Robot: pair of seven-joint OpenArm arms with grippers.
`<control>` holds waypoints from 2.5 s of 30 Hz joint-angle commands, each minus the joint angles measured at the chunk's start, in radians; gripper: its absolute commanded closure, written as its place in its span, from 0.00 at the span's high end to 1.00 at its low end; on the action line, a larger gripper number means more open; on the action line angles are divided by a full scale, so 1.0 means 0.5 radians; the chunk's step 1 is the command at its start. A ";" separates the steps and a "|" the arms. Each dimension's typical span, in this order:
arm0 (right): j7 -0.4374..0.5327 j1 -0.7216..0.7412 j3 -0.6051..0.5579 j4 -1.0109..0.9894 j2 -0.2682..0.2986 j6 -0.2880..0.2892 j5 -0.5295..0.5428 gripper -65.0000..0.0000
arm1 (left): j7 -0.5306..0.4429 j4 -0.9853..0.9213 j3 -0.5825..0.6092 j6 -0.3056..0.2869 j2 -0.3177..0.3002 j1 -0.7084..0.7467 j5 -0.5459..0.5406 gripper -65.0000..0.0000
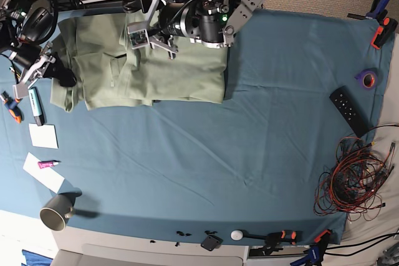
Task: Fold the T-shirt properly
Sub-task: 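Lift the strip end with the right gripper and fold it over the bundle, then lay the folded end down and open the right gripper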
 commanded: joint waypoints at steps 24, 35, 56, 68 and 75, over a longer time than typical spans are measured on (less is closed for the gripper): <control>0.033 -0.392 -0.175 1.312 -0.639 0.010 -0.175 0.00 | 0.009 0.063 -0.762 0.008 -0.220 -0.003 -0.175 0.38; 0.049 -0.387 -0.745 1.329 -0.899 0.010 -0.781 0.00 | 0.010 0.063 -0.764 0.009 -0.391 -0.003 -0.174 0.38; 0.552 -0.309 -1.245 1.327 -1.148 0.008 -1.665 0.00 | -0.017 0.194 -1.292 0.062 -0.472 -0.014 -0.202 0.37; 0.721 -0.216 -1.394 1.265 -1.247 -0.104 -1.971 0.00 | -0.014 0.194 -1.665 0.143 -0.666 -0.008 -0.294 0.09; 0.746 -0.079 -1.412 0.972 -1.280 -0.156 -1.965 0.00 | -0.014 0.194 -1.664 0.142 -0.666 0.002 -0.295 0.09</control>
